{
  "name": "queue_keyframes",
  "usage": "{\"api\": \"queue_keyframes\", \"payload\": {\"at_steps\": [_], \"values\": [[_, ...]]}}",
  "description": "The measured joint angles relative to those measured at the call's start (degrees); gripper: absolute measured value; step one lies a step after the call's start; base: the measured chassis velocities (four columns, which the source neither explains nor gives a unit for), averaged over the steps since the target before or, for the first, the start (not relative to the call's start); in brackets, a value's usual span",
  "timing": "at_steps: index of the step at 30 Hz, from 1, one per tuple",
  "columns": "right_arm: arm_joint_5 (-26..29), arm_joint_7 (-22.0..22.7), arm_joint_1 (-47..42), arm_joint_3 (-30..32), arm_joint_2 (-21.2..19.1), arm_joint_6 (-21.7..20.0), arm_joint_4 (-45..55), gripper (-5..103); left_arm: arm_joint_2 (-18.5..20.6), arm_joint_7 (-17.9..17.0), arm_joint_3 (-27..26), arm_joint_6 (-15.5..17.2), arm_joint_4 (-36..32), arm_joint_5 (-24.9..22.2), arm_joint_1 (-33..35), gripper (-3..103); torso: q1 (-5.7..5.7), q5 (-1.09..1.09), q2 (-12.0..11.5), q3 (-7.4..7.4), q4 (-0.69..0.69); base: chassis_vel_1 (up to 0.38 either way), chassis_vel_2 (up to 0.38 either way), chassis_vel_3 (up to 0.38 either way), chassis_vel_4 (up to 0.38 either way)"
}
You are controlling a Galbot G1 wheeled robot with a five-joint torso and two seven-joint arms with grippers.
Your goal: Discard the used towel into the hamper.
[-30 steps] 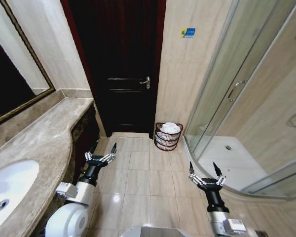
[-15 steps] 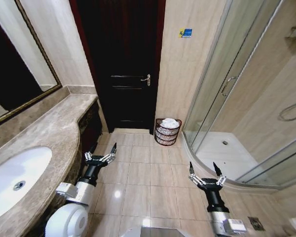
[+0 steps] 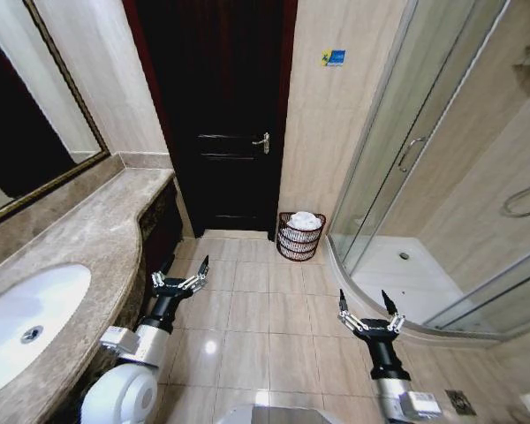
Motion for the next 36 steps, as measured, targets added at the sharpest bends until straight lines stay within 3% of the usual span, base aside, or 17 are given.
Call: {"api": "queue_keyframes", "payload": {"at_steps": [36], "values": [[0.00,0.00,0.00,0.00,0.00,0.00,0.00,100,0.00,0.00,0.00,0.00,0.00,0.00,0.00,100,0.00,0.00,0.00,0.00,0.00,0.000,0.000,0.000,0.000]]}}
